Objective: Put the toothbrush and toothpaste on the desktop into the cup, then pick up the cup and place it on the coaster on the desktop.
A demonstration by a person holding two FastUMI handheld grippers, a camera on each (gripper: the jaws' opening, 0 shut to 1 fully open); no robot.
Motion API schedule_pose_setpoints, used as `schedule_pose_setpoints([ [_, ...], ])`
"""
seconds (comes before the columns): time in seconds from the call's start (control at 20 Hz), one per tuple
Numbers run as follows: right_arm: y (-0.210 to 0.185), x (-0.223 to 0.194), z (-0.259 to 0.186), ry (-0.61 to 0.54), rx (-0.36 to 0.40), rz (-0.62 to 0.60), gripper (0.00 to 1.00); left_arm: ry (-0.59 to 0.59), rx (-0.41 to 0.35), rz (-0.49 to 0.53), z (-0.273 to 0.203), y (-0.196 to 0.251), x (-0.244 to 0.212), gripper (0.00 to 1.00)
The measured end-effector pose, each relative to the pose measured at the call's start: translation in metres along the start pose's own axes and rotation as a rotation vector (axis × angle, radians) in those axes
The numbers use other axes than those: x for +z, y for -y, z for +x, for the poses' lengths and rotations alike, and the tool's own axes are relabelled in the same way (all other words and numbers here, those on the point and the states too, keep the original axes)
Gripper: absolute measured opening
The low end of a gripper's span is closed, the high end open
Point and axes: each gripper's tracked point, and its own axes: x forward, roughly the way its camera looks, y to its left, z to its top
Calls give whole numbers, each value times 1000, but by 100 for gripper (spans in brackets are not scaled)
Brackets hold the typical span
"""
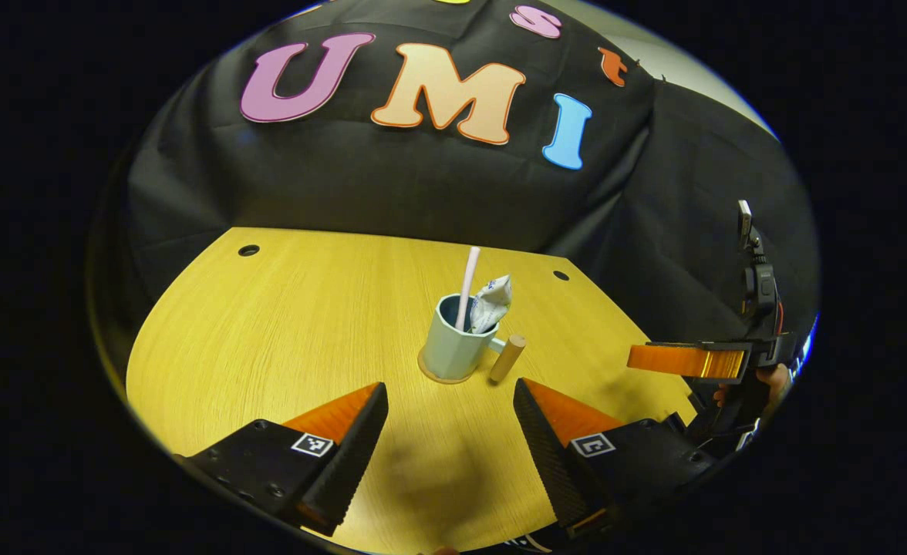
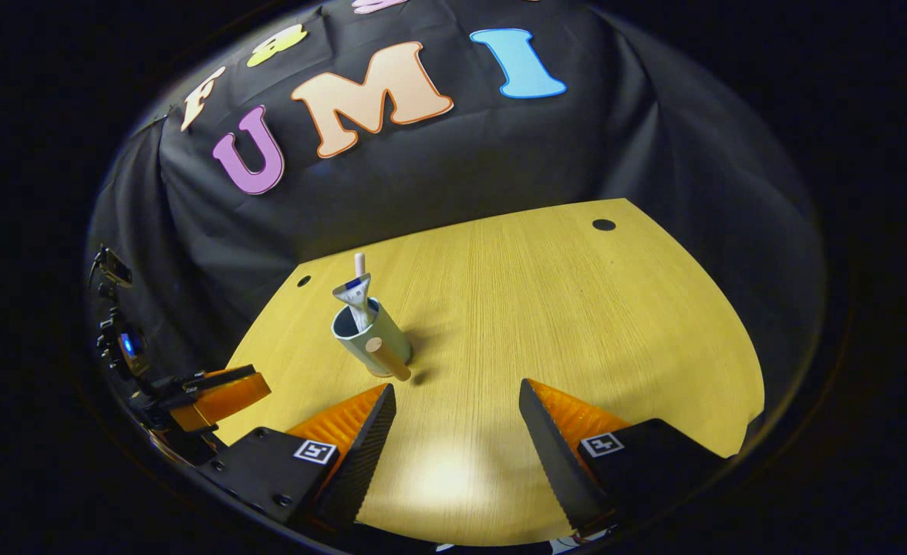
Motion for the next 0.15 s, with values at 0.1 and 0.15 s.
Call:
schedule_pose_setpoints([
  [0.1, 1, -4, -2, 8, -9, 5, 94, -15, -11, 8, 5, 2, 1, 95],
  [0.15, 1, -5, -2, 18, -14, 7, 98, -19, -20, 10, 7, 5, 1, 95],
])
